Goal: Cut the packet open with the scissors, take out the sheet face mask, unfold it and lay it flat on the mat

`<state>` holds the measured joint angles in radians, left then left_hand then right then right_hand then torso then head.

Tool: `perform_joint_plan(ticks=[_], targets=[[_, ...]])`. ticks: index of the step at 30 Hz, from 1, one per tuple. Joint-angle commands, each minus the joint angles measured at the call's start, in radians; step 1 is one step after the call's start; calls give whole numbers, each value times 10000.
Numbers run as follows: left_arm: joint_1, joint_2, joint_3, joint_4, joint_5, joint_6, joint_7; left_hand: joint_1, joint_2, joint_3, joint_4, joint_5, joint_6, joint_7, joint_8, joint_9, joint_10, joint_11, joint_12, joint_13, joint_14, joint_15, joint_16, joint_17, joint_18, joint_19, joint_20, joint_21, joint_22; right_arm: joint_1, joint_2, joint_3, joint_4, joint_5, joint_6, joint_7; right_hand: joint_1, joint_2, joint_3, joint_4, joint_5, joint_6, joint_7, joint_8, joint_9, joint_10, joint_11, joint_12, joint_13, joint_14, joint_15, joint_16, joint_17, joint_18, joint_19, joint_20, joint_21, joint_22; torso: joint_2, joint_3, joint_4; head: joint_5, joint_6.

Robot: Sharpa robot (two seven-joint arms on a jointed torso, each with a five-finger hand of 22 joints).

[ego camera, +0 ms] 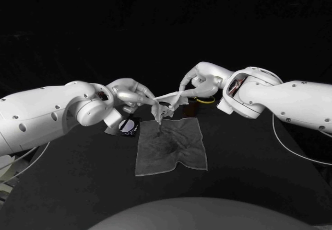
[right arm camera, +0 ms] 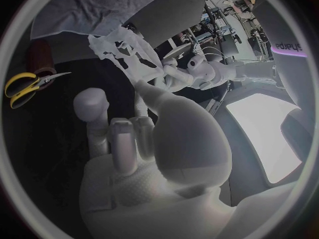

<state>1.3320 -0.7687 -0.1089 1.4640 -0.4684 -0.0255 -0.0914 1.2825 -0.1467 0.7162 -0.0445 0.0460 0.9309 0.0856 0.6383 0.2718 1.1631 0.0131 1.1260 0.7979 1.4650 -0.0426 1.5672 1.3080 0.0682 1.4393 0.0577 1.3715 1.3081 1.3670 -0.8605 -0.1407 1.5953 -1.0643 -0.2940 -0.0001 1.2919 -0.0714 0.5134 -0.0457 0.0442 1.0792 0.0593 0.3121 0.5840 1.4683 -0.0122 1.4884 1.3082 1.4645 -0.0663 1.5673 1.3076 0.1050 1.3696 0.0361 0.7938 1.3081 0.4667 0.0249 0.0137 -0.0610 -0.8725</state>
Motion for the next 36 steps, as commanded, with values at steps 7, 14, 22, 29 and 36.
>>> perform_joint_plan(ticks=[7,14,22,29,36], targets=[[659,191,110,21,-355,203,42,65,29,79,-40,52,41,58,80,231,75,-6,27,-17,1046,-46,25,2599,-88,14,-58,32,868,495,-229,43,601,-696,157,204,-5,52,48,-9,47,38,-12,37,17,746,-44,21,2053,1063,-59,35,2632,144,39,15,135,1014,-276,61,-37,-31,-1],[782,356,211,-94,-857,-134,-44,67,12,114,-64,54,55,59,90,233,93,-5,30,-12,1058,-45,36,2628,-102,46,-60,78,909,582,-85,59,663,-1603,-391,-180,-25,42,107,-39,47,75,-17,65,14,764,-49,60,2082,1063,-62,35,2632,130,74,12,238,1035,-178,57,-47,-36,-1],[826,545,262,-422,-1260,-367,-37,39,-27,216,-93,61,87,51,101,227,133,-12,13,-28,1058,-48,36,2628,-135,129,-70,195,1013,550,187,126,375,-2205,-746,-440,-65,3,169,-75,47,103,-25,86,4,777,-57,80,2097,1063,-66,35,2632,120,112,5,311,1048,-132,31,-28,-8,-1],[814,544,-63,-482,-1407,-143,-229,-17,-59,237,-73,55,100,47,110,228,143,-15,-13,-60,1058,-53,36,2628,-123,105,-71,155,976,459,160,-10,193,-2237,-480,-637,-81,-13,194,-88,47,111,-29,91,-2,781,-61,84,2100,1063,-68,35,2632,119,121,3,314,1048,-186,26,14,-10,-1],[785,546,-316,-457,-1523,-46,-309,-49,-86,247,-65,52,117,41,124,232,180,-21,-2,-35,1058,-59,36,2628,-138,140,-72,207,1022,420,109,-62,219,-2659,-215,-973,-92,-30,203,-95,46,113,-31,93,-5,779,-63,76,2094,1063,-68,35,2632,119,125,1,318,1049,-260,30,-15,-23,-1]])
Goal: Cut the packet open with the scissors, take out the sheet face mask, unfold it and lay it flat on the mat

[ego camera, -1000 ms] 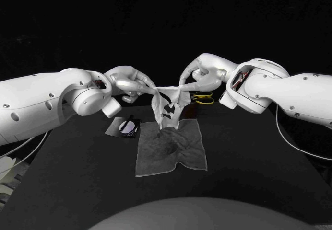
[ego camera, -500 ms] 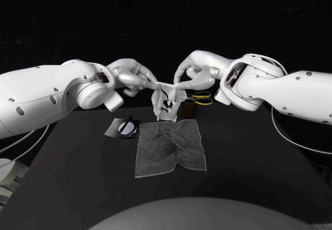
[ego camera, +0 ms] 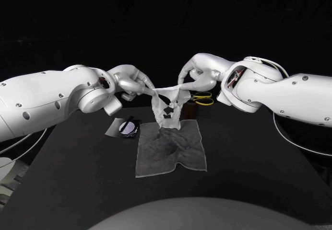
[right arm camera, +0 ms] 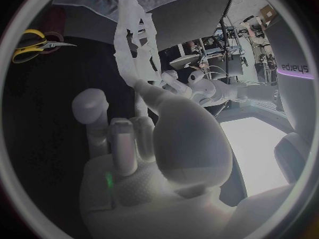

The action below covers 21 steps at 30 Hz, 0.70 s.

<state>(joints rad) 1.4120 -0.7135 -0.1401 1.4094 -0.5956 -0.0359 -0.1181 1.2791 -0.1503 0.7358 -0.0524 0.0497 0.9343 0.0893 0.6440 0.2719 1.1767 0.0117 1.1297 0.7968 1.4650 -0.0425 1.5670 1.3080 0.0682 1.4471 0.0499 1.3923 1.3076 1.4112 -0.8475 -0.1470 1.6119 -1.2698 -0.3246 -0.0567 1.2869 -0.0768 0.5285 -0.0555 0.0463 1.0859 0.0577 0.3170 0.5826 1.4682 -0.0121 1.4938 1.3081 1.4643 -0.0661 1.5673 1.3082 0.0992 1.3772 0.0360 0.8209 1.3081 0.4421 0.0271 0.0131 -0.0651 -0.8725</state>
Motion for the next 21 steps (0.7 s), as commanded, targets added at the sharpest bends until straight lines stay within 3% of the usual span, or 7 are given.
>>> perform_joint_plan(ticks=[1,4,10,15,21], targets=[[-30,-15,-37,133,-201,54,-69,-15,-51,52,14,16,83,4,68,230,49,-6,-35,-17,1058,-60,38,2628,-140,65,6,5,1033,-35,-28,-5,17,-720,190,-644,-53,13,55,0,24,49,-17,46,7,783,-64,28,2100,1065,-68,35,2626,182,42,2,14,1041,-43,2,-17,2,-1],[-57,-102,-80,375,-54,132,-152,-16,-51,54,15,17,84,3,69,231,61,-7,-25,2,1058,-60,38,2628,-139,63,6,1,1030,-70,-63,-41,-20,-859,270,-1085,-103,-8,64,13,23,59,-23,52,0,773,-67,-9,2074,1065,-72,35,2626,178,48,3,22,1042,-76,-8,-29,-42,-1],[-197,-207,-112,771,432,4,-208,-19,-52,60,17,19,84,2,70,231,47,-9,-46,-32,1058,-62,38,2628,-142,69,6,10,1038,-397,-167,-92,-31,-544,358,-1339,-115,-17,66,15,25,62,-26,54,-1,774,-69,-8,2075,1065,-73,35,2626,180,47,2,14,1040,-88,3,-33,-61,-1],[-318,-141,-126,936,646,-29,-223,-21,-52,61,18,19,84,2,70,231,45,-8,-51,-39,1058,-62,38,2628,-141,68,6,9,1037,-622,-174,-119,99,-402,449,-1390,-125,-17,70,19,25,60,-27,53,-3,760,-70,-53,2043,1065,-74,35,2626,195,23,2,-87,1018,-71,12,-42,-86,-1],[-376,-145,-131,1038,706,-34,-279,-25,-50,65,22,19,81,3,70,230,50,-8,-50,-35,1058,-62,38,2628,-137,60,6,-4,1026,-796,-178,-146,127,-1122,296,-2012,-163,-49,76,26,23,64,-39,58,-10,765,-78,-44,2050,1065,-75,35,2626,189,34,0,-52,1025,-65,6,-44,-153,-1]])
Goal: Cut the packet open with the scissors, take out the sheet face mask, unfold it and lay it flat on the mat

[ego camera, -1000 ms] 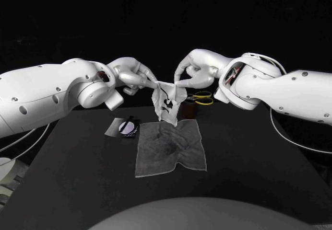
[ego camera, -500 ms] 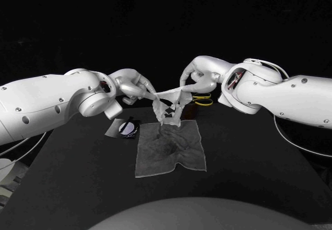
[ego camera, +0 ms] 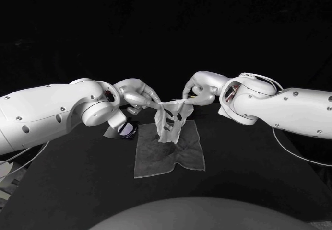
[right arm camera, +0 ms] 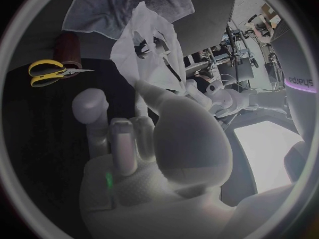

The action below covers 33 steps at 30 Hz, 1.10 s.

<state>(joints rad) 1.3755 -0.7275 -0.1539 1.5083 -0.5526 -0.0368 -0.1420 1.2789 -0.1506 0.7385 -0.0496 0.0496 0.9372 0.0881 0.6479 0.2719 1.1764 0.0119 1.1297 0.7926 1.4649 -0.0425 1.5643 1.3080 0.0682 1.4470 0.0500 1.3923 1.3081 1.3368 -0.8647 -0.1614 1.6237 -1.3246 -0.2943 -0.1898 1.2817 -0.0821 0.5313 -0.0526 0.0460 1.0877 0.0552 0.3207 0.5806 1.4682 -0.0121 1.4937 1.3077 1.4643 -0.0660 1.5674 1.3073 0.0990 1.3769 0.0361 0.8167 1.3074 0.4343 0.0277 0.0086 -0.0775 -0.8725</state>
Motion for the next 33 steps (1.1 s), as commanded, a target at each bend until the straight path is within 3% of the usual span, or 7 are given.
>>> perform_joint_plan(ticks=[1,9,15,21,27,31,33], targets=[[-16,-13,7,61,289,-25,-49,-23,-47,39,-6,20,52,15,30,230,53,-11,-50,7,1058,-63,65,2628,-137,61,5,-3,1020,-84,-4,-6,8,-664,-26,-755,-111,4,48,-2,26,46,-14,21,11,766,-78,-43,2054,1065,-76,34,2635,191,36,0,-9,1032,17,4,8,-37,-1],[-35,13,4,53,330,13,-175,-28,-49,46,-3,20,49,15,31,231,49,-11,-61,-8,1058,-64,65,2628,-138,63,4,-1,1022,-226,-50,-15,119,-761,163,-756,-130,-36,62,-11,27,32,-22,17,1,732,-86,-154,1977,1065,-80,34,2635,217,-4,-3,-176,995,14,-7,11,-54,-1],[-130,-7,-24,115,239,-61,-269,-28,-49,46,-3,20,49,15,31,231,49,-11,-61,-8,1058,-64,65,2628,-138,63,4,-1,1022,-271,-376,-17,610,-748,284,-707,-130,-36,65,-12,27,31,-22,17,1,737,-86,-138,1989,1065,-81,34,2635,212,3,-3,-148,1001,14,-1,20,-49,-1],[-455,-202,-89,438,-95,-498,-41,-37,-51,54,3,19,44,17,33,231,55,-10,-66,-9,1058,-64,65,2628,-140,68,4,7,1029,-301,-829,-17,1218,-838,165,-691,-131,-34,75,-13,27,35,-25,20,-1,742,-89,-124,1998,1065,-82,34,2635,202,19,-4,-86,1014,2,17,39,-60,-1],[-776,-432,-322,884,-238,-963,424,-44,-57,54,6,18,43,17,35,232,51,-9,-75,-22,1058,-64,65,2628,-143,76,3,18,1039,-308,-1263,-17,1824,-879,230,-540,-132,-34,80,-13,27,38,-26,22,-1,740,-90,-134,1992,1065,-84,34,2635,203,18,-5,-91,1013,-36,30,43,-62,-1],[-1030,-591,-393,1263,-93,-1096,843,-48,-60,53,8,17,43,18,36,232,53,-9,-76,-22,1058,-64,65,2628,-144,79,3,22,1042,-283,-1612,-14,2230,-845,599,-365,-133,-33,87,-14,27,42,-27,24,-2,742,-92,-130,1995,1065,-85,34,2635,201,23,-5,-79,1015,-89,54,42,-73,-1],[-1167,-669,-429,1520,22,-1162,1038,-52,-62,52,10,17,43,17,38,233,65,-9,-67,-5,1058,-64,65,2628,-146,82,3,27,1047,-239,-1833,-12,2481,-781,936,-246,-132,-31,90,-15,27,43,-28,25,-2,743,-92,-126,1998,1065,-86,34,2635,197,30,-6,-50,1021,-107,49,46,-66,-1]])
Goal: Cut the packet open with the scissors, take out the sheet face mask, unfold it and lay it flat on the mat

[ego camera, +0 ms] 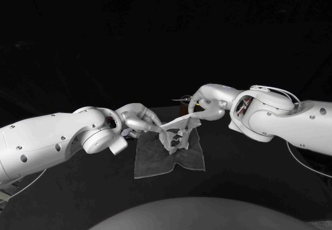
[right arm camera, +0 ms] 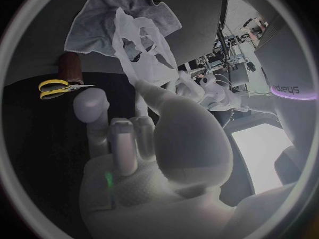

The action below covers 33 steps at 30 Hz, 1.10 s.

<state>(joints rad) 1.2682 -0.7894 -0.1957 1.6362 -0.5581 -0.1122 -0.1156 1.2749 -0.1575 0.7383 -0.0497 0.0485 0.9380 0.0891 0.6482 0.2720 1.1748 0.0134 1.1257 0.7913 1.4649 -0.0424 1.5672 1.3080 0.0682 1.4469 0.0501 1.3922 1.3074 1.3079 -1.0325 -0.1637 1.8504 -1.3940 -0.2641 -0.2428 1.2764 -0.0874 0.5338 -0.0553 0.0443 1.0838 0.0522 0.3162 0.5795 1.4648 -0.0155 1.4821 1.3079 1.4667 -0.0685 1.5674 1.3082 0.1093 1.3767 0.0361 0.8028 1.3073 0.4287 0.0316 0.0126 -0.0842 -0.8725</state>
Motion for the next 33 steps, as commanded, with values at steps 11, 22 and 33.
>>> perform_joint_plan(ticks=[11,22,33], targets=[[-845,-194,-84,663,514,-643,1053,-21,5,54,17,27,35,6,38,234,90,-24,-23,15,1059,-64,36,2628,-144,81,1,23,1049,245,-346,15,638,-110,2018,166,-77,23,76,7,45,83,2,72,7,778,-60,-11,1996,1041,-64,34,2626,96,30,-7,76,1019,-86,31,14,77,-1],[-1642,-201,-101,29,854,-640,1031,-31,7,57,25,28,32,4,42,235,88,-25,-36,-2,1059,-64,36,2628,-141,74,1,11,1039,72,606,-40,-60,-547,2560,-145,-77,26,88,5,45,83,3,73,5,774,-60,-28,1984,1041,-65,34,2626,97,29,-9,71,1018,21,-26,11,133,-1],[-1768,387,-96,-1863,1005,-588,531,-40,11,60,33,27,23,3,43,236,81,-25,-50,-20,1059,-65,36,2628,-145,83,1,25,1051,-774,2898,-83,-3020,-1313,1722,144,-77,31,103,2,45,79,5,72,1,768,-59,-47,1971,1041,-63,34,2626,101,22,-10,42,1012,149,-75,47,165,-1]])
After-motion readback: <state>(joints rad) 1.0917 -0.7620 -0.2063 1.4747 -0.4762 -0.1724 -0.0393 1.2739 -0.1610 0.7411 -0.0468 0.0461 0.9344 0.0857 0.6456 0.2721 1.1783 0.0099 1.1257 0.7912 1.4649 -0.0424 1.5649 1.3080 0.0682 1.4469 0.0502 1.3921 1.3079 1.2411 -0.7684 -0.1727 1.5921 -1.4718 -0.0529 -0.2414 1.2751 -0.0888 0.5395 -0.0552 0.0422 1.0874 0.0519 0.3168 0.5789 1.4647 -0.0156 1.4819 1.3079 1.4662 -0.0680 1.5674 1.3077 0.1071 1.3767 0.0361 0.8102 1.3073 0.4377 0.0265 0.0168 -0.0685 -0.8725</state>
